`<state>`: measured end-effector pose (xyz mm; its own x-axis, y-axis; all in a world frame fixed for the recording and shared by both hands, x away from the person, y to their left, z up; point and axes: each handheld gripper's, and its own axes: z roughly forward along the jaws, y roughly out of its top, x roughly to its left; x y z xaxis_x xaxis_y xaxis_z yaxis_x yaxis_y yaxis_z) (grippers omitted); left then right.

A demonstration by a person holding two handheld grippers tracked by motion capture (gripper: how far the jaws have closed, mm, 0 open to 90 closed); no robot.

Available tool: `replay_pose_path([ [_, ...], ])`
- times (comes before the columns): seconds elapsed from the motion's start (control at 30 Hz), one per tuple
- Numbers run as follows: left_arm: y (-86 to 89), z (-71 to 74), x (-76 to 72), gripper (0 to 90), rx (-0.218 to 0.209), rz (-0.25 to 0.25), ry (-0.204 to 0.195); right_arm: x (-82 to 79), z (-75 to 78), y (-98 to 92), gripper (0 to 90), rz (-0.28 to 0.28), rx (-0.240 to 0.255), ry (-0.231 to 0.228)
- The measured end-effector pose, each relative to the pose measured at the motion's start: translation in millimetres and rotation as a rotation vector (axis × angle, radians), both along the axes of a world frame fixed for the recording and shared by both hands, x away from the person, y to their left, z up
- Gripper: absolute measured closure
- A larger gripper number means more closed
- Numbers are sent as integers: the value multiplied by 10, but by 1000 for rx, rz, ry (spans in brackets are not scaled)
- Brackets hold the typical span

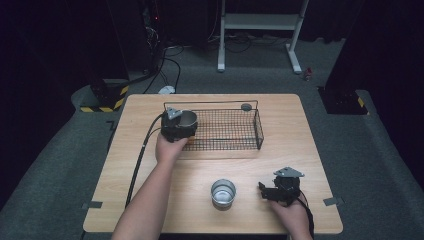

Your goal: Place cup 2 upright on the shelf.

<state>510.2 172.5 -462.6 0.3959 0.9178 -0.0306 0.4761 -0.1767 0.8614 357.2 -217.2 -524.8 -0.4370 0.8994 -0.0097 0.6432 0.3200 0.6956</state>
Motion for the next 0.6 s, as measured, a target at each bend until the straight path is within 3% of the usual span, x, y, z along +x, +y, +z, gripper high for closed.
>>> replay_pose_path([
  [0.6,8,-42,12,134,30,9,21,0,0,0,88,0,0,0],
])
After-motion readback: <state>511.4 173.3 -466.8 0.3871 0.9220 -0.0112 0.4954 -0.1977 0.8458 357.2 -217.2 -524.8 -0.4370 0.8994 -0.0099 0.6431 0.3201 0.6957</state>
